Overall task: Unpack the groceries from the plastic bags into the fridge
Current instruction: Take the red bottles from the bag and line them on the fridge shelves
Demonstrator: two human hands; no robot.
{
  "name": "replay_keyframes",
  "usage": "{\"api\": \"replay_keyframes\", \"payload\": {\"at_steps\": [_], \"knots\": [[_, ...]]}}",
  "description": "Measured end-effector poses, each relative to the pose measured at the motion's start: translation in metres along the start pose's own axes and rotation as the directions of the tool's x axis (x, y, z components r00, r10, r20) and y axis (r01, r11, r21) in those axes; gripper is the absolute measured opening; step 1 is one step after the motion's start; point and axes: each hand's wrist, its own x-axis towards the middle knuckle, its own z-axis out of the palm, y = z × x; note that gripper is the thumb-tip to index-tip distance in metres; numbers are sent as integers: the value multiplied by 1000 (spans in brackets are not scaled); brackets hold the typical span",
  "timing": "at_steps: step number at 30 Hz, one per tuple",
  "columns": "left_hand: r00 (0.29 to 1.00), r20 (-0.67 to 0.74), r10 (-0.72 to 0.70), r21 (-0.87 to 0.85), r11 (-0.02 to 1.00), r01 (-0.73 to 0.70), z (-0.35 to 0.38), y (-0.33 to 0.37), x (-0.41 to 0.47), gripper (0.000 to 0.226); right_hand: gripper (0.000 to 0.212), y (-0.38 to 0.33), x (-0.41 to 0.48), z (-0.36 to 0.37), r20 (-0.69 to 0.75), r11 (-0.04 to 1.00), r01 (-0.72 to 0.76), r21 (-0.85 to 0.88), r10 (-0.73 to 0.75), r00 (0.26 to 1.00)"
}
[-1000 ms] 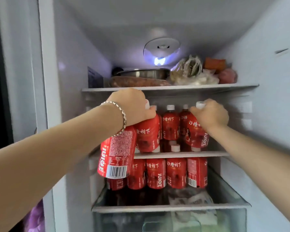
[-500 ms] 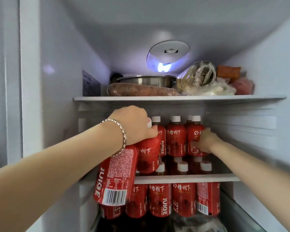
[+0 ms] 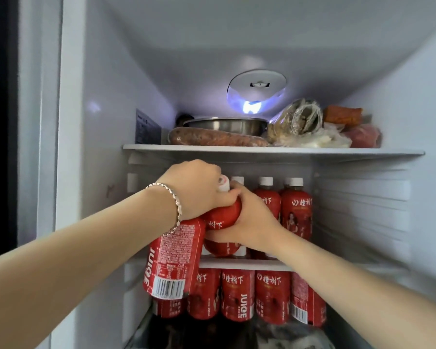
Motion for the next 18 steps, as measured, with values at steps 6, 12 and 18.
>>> {"api": "replay_keyframes", "payload": {"at_steps": [6,12,18], "knots": [[972,-233,-35,43,998,46,-20,-12,5,52,55,9,-3,2,-88,972,-116,204,136,987],[921,-382,-78,-74,996,53,7,-16,-2,36,71,5,-6,3,-68,960,-189,205,206,976],[784,-607,131,71,991,-111,20,-34,6,37,74,7,-7,23,-136,977,-127,172,151,979]]}}
